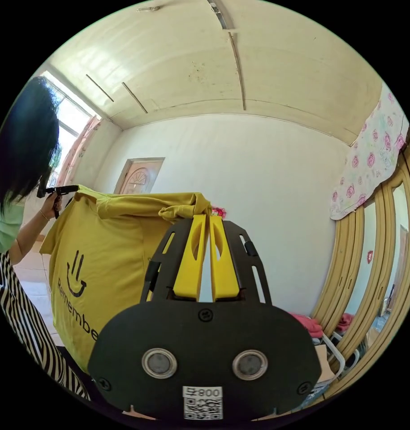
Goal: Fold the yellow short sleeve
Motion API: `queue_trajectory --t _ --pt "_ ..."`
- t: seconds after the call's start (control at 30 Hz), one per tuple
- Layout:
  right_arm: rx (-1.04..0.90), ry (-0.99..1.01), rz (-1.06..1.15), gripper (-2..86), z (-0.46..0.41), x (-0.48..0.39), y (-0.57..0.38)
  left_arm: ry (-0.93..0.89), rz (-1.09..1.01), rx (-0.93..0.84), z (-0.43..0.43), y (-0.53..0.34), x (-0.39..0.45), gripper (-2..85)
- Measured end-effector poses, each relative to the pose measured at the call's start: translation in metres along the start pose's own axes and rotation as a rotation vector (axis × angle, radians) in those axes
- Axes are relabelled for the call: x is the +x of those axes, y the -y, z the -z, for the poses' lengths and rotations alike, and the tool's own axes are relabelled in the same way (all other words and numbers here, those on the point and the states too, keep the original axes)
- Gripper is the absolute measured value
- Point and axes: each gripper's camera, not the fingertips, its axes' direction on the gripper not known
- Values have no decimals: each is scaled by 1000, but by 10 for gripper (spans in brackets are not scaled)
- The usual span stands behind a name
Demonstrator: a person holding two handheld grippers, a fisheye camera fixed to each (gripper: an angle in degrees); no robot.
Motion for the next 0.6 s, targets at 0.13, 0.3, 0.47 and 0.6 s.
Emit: queue_trajectory --t 0.13,0.3,0.47,0.6 --pt "-102 40 -47 10 -122 39 6 20 27 -104 -73 -11 -52 3" --pt "-274 85 -123 11 -303 93 -8 27 105 -342 -226 -58 -148 2" --pt "-536 103 -140 12 -525 137 -64 20 222 -552 -388 -146 -244 2" --pt "-834 129 -128 13 -727 161 -167 72 293 -782 -533 -273 -317 3"
